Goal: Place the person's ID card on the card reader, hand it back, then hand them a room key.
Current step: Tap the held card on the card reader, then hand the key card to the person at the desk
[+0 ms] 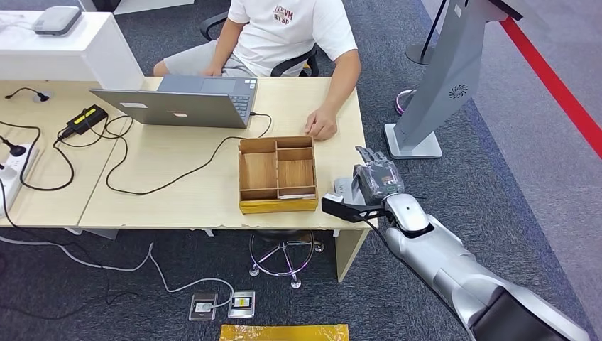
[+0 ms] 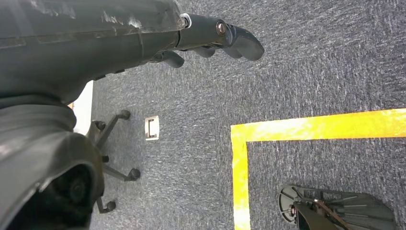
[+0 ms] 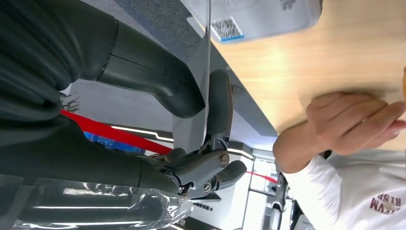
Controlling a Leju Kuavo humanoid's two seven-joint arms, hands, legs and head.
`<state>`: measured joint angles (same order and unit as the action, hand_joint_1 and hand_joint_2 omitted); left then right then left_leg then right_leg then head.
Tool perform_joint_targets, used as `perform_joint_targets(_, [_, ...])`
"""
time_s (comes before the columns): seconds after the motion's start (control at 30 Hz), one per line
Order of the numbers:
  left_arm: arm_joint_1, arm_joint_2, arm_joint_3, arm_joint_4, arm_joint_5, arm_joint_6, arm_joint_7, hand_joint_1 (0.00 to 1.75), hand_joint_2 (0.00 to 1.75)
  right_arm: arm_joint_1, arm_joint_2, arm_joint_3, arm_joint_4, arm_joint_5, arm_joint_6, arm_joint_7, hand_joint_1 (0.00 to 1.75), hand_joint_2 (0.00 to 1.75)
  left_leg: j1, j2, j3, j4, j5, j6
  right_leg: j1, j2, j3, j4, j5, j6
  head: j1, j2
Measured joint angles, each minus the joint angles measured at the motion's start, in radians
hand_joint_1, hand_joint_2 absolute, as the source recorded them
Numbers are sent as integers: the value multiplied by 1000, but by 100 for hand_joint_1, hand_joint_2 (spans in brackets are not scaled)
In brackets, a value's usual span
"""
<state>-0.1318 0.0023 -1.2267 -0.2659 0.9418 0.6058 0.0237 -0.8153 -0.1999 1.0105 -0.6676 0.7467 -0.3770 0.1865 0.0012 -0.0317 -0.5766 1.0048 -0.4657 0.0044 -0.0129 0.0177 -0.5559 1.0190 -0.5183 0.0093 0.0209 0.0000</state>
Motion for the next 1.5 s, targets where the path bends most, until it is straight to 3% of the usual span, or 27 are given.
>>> perform_joint_targets(0.47, [1, 0, -3, 0, -8, -1, 0, 0, 0, -125, -61, -42, -63, 4, -20, 53, 174, 175, 0, 0, 0, 0, 0, 0, 0, 0, 0, 0, 0, 0, 0, 0])
perform_joint_targets(0.83, [1, 0, -5, 0, -25, -9, 2, 0, 0, -186, -94, -62, -129, 44, 36, 76, 175, 175, 0, 0, 0, 0, 0, 0, 0, 0, 0, 0, 0, 0, 0, 0])
perform_joint_targets(1.5, [-2, -2, -29, 0, -39, -19, 14, 0, 0, -250, 55, -49, -38, 118, 51, 11, 171, 175, 0, 0, 0, 0, 0, 0, 0, 0, 0, 0, 0, 0, 0, 0])
